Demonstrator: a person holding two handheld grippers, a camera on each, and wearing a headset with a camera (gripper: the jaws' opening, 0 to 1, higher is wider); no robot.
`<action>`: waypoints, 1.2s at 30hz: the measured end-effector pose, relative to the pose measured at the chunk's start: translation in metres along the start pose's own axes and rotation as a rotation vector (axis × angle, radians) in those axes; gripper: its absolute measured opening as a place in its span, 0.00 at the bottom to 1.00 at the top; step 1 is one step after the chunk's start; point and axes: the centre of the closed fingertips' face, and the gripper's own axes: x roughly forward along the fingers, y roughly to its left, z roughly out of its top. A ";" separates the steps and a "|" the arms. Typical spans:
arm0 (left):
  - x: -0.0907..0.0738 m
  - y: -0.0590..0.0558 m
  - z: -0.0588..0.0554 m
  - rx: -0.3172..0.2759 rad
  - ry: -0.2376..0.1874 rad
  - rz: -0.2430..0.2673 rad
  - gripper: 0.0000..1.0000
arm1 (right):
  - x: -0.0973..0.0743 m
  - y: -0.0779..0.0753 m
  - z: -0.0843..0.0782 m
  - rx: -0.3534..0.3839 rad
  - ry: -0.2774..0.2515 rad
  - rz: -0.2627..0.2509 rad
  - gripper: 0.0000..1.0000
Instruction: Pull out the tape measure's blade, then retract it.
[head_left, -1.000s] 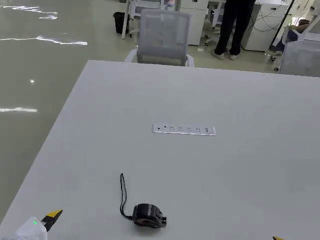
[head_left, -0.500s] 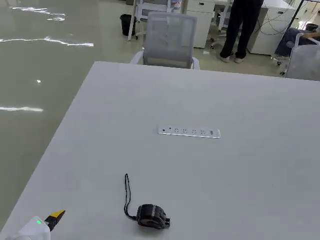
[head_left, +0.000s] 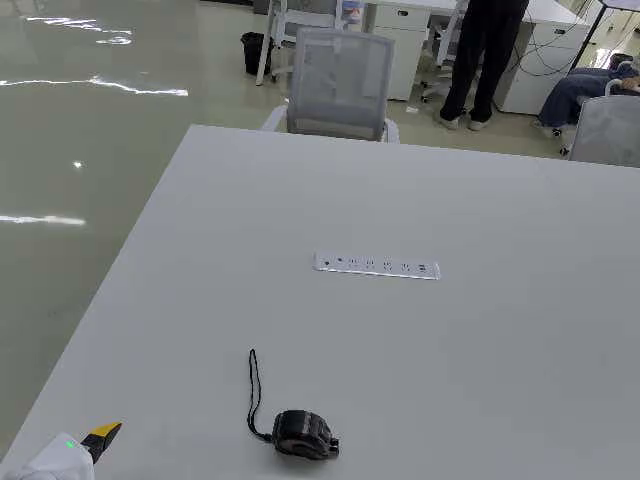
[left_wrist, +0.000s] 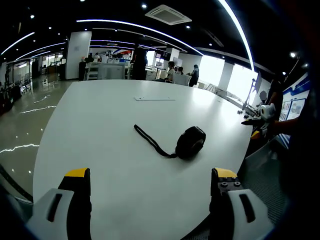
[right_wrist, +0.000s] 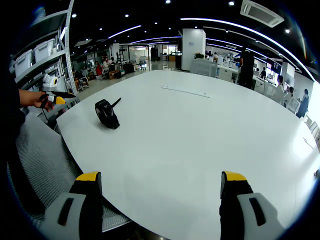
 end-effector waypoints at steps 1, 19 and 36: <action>0.000 0.001 -0.001 0.003 0.000 0.001 0.99 | 0.000 0.000 0.000 0.000 0.001 -0.001 1.00; 0.002 0.003 0.000 0.003 0.008 -0.006 0.99 | 0.002 -0.002 0.003 -0.003 0.002 0.001 1.00; 0.002 0.001 -0.002 -0.008 0.011 -0.003 0.99 | 0.003 -0.001 0.003 -0.003 0.005 0.002 1.00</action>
